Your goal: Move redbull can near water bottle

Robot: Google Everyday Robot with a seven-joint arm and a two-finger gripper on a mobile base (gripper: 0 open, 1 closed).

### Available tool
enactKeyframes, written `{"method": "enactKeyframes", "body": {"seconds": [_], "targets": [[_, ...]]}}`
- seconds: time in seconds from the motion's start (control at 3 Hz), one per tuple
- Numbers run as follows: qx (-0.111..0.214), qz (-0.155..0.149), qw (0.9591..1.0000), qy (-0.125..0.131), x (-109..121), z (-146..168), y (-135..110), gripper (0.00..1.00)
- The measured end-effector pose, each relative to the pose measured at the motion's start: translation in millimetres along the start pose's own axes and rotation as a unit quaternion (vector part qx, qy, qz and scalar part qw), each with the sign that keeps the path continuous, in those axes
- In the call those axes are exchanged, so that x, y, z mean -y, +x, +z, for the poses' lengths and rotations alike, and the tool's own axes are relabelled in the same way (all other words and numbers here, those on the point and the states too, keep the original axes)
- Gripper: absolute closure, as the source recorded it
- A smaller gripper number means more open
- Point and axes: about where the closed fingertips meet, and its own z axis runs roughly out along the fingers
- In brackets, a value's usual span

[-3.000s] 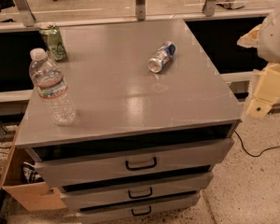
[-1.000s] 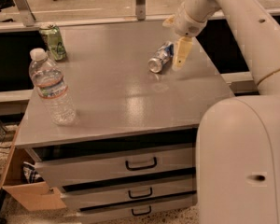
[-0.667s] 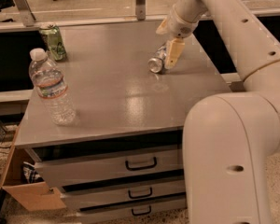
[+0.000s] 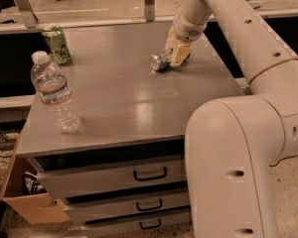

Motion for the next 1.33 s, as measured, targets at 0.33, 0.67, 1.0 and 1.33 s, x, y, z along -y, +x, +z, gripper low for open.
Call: {"method": "enactKeyframes", "body": {"seconds": [0.33,0.67,1.0,1.33], "targets": [[-0.008,-0.006,0.9999,0.007,-7.0,-23.6,4.0,0.96],[-0.045,0.000,0.9990,-0.005,-57.1,-82.7,-21.2,1.00],[-0.045,0.000,0.9990,-0.005,-56.3,-82.0,-21.1,1.00],[-0.043,-0.017,0.9989,-0.010,-58.3,-77.4,-35.8,1.00]]}}
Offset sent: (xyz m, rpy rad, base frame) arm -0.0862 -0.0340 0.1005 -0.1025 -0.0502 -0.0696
